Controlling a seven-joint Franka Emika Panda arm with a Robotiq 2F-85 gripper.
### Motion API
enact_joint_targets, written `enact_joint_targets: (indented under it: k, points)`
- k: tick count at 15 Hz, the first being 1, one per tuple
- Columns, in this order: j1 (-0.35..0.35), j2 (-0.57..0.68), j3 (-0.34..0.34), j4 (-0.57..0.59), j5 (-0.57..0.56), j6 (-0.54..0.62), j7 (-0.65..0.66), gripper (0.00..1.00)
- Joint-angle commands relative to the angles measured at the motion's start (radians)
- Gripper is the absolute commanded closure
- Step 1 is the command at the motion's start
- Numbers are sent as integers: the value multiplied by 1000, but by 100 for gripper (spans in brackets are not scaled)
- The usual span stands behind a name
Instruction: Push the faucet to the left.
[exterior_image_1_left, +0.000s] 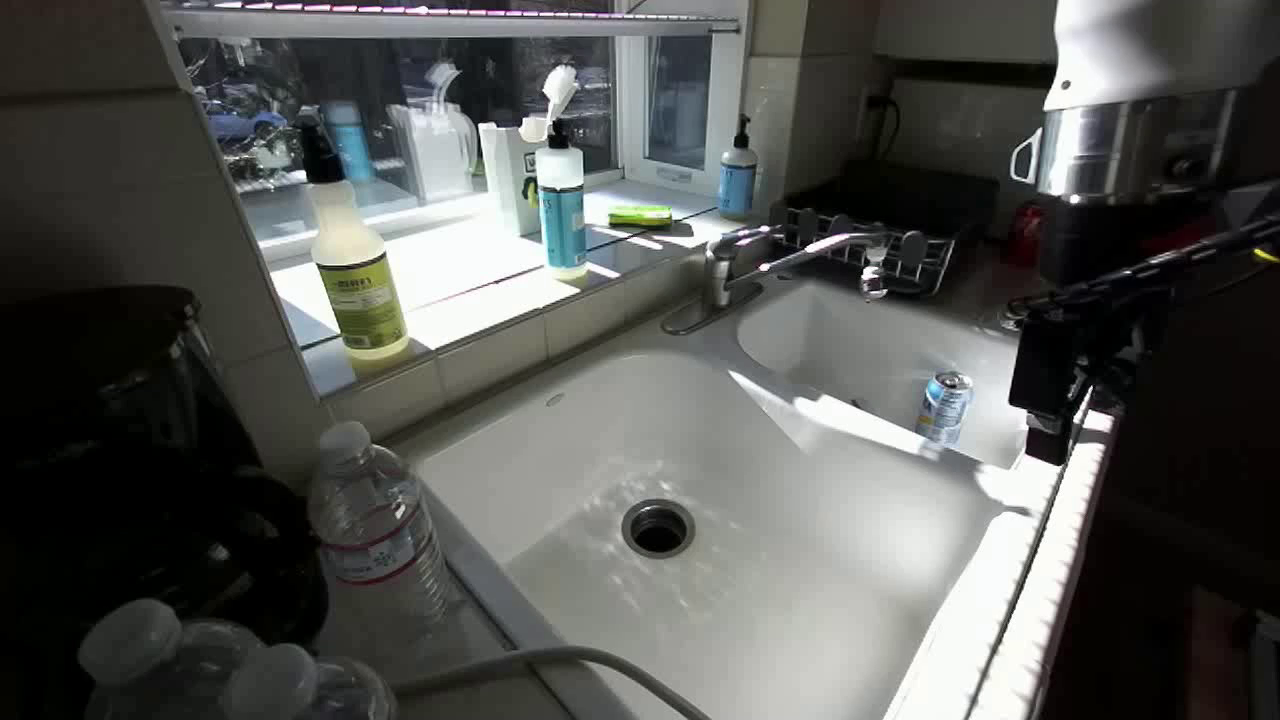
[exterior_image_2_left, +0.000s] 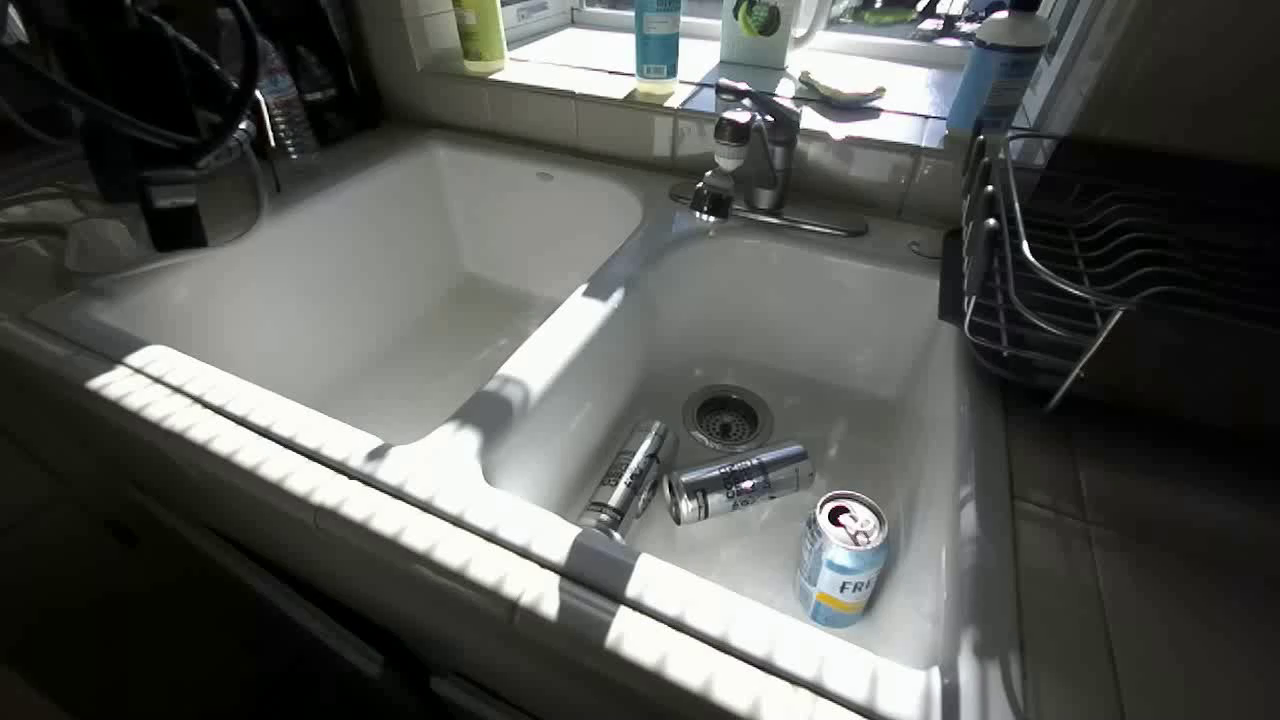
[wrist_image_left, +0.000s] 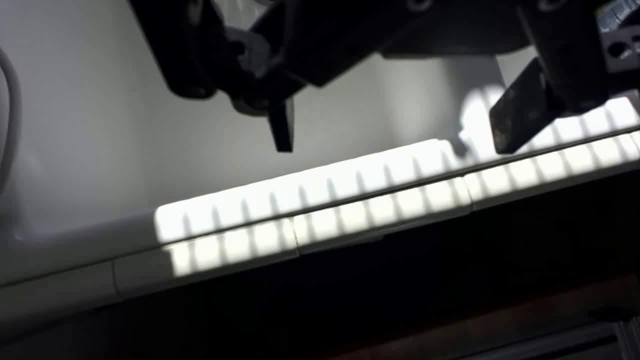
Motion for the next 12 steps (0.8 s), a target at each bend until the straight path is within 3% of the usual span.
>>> enact_joint_targets:
  k: [1, 7, 12]
  points:
    - [0, 0, 0, 1, 0, -2, 0, 0]
    - [0, 0, 0, 1, 0, -2, 0, 0]
    - [-90, 13, -51, 71, -79, 21, 30, 0]
